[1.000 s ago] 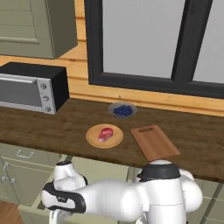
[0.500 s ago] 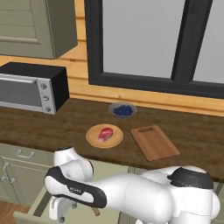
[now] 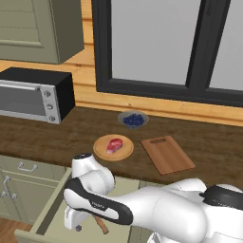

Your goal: Pick up the knife from the drawer and place it on the cutting board. Then place the meat from the plate to the cutting board.

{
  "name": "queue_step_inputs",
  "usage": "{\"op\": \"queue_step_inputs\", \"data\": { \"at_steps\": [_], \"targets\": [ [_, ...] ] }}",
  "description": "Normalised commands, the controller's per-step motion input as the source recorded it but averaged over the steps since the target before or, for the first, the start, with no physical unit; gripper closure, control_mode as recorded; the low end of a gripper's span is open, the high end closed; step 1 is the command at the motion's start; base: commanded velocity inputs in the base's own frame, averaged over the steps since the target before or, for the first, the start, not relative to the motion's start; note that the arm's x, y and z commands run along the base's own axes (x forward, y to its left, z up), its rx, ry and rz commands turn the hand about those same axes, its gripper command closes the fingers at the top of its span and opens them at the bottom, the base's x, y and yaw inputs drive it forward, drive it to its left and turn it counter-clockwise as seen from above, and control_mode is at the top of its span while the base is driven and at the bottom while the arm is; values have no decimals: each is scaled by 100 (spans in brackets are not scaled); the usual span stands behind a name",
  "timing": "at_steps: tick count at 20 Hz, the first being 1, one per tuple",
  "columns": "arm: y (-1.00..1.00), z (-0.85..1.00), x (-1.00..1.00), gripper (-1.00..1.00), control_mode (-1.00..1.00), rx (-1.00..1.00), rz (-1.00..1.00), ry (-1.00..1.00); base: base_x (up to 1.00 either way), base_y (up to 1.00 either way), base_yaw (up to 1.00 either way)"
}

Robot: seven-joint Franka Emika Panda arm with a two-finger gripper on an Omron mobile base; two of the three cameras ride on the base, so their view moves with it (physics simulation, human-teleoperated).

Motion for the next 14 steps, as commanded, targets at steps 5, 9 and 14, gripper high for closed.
{"op": "queue_step_inputs", "data": {
  "at_steps": [5, 9, 14],
  "targets": [
    [-18, -4, 74, -100, -100, -6, -20, 4, 0, 0, 0],
    [-20, -28, 53, -100, -100, -9, -12, 4, 0, 0, 0],
    [-13, -46, 20, -100, -100, -10, -5, 0, 0, 0, 0]
  ]
}}
